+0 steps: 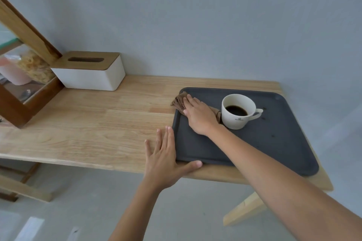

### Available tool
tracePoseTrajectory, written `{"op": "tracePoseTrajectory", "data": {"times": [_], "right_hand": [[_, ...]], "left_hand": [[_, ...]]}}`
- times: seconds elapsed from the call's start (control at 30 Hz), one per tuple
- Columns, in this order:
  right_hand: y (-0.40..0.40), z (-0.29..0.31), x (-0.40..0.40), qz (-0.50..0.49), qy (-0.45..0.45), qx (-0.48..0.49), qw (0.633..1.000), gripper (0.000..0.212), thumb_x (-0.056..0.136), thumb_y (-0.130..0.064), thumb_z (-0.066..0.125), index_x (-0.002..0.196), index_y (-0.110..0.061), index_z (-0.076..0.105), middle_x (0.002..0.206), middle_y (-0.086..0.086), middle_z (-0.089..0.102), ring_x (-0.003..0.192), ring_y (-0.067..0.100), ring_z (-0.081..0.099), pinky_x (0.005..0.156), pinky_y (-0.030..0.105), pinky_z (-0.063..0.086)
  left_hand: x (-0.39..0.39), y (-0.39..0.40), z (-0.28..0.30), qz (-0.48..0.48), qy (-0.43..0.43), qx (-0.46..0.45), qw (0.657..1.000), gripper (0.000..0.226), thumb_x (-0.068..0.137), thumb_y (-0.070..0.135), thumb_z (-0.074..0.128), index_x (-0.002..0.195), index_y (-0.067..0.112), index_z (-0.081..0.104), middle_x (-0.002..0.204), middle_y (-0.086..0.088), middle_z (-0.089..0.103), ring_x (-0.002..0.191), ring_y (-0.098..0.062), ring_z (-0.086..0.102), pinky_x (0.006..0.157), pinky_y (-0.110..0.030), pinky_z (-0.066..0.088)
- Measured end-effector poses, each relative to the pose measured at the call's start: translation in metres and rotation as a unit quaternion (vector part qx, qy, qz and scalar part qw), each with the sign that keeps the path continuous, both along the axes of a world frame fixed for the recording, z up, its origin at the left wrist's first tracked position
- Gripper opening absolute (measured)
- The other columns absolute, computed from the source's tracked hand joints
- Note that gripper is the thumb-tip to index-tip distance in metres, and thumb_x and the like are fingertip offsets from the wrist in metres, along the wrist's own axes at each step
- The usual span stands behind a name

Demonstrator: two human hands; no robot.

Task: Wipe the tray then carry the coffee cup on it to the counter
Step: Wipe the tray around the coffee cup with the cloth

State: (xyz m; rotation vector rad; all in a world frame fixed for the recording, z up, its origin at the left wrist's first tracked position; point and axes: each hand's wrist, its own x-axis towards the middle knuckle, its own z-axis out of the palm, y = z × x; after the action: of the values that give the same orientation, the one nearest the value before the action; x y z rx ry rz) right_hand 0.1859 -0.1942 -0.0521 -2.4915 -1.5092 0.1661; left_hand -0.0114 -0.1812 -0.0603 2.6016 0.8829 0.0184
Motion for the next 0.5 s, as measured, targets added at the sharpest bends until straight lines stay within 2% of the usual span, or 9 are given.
{"op": "tracePoseTrajectory", "data": {"times": [0.07, 0.23, 0.5], "right_hand": [[-0.021, 0.001, -0.017, 0.031, 0.010, 0.005, 0.999, 0.052, 0.103, -0.025, 0.029, 0.151, -0.012, 0.017, 0.162, 0.009, 0.012, 0.148, 0.027, 0.016, 0.119, 0.040, 0.019], [-0.081, 0.004, -0.039, 0.091, 0.039, 0.007, 0.995, 0.053, 0.103, -0.018, 0.031, 0.151, -0.034, 0.015, 0.162, 0.000, 0.011, 0.149, 0.021, 0.012, 0.120, 0.037, 0.016], [-0.191, 0.007, 0.001, 0.094, 0.084, -0.002, 0.992, 0.054, 0.102, -0.011, 0.033, 0.146, -0.042, 0.028, 0.161, -0.011, 0.013, 0.149, 0.008, 0.006, 0.122, 0.031, 0.009]], "left_hand": [[0.000, 0.000, -0.001, 0.004, -0.006, 0.003, 1.000, 0.131, 0.058, 0.096, 0.025, 0.150, 0.014, -0.019, 0.162, 0.001, -0.019, 0.146, -0.018, -0.023, 0.118, -0.054, -0.011], [0.000, 0.000, -0.003, 0.010, -0.025, 0.001, 1.000, 0.131, 0.057, 0.097, 0.026, 0.151, 0.016, -0.015, 0.163, 0.004, -0.013, 0.148, -0.016, -0.018, 0.119, -0.053, -0.008], [0.002, -0.002, 0.001, 0.005, -0.015, -0.015, 1.000, 0.129, 0.060, 0.094, 0.031, 0.151, 0.016, -0.015, 0.163, 0.004, -0.012, 0.148, -0.015, -0.019, 0.119, -0.052, -0.009]]}}
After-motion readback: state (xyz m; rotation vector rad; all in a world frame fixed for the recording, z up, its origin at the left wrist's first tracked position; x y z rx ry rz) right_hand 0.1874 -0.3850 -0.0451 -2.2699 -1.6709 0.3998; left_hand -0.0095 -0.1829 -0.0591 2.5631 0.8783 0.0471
